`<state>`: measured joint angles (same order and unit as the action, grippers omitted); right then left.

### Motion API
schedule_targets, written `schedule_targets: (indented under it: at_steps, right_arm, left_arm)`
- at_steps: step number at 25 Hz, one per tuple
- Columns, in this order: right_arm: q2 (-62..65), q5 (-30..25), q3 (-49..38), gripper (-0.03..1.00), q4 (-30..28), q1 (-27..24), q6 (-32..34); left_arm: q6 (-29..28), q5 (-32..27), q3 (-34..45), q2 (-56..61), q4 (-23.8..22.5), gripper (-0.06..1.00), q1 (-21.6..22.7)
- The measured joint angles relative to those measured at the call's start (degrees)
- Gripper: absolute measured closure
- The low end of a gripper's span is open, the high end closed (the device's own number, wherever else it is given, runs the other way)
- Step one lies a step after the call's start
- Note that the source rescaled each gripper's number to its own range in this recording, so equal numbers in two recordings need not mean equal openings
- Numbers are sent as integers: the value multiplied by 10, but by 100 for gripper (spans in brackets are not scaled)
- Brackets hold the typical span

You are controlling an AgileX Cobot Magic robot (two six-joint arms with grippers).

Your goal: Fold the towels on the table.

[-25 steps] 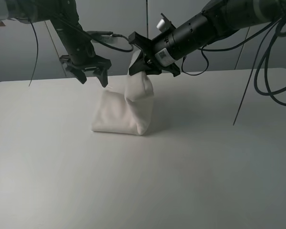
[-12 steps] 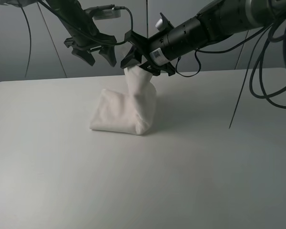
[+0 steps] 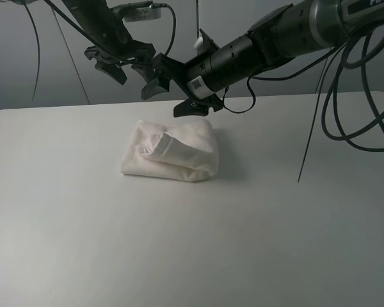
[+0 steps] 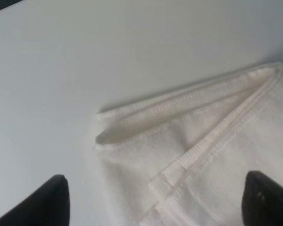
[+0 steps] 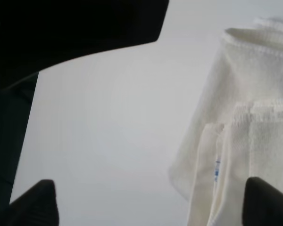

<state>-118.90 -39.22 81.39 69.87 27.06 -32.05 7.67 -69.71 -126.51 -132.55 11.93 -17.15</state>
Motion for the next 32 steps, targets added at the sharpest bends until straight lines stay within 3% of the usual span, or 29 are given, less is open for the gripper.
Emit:
schedule_targets:
  at_steps: [3, 11, 19, 24, 28, 32]
  right_arm:
    - [7, 2, 0, -1, -51, -1, 0]
    - [73, 17, 0, -3, -312, -2, 110]
    - [196, 13, 0, -3, -519, -2, 172]
    - [284, -14, 0, -3, -685, -2, 264]
    - [345, -83, -11, -3, -790, -2, 331]
    - [410, -97, -82, -3, -808, -2, 353]
  left_arm:
    - [0, 0, 0, 0, 0, 0, 0]
    - [12, -1, 0, 29, -2, 0, 0]
    - [14, -3, 0, 110, -76, 0, 0]
    - [11, -3, 3, 173, -119, 0, 0]
    - [6, 0, 64, 240, -138, 0, 0]
    - [-2, -1, 192, 312, -151, 0, 0]
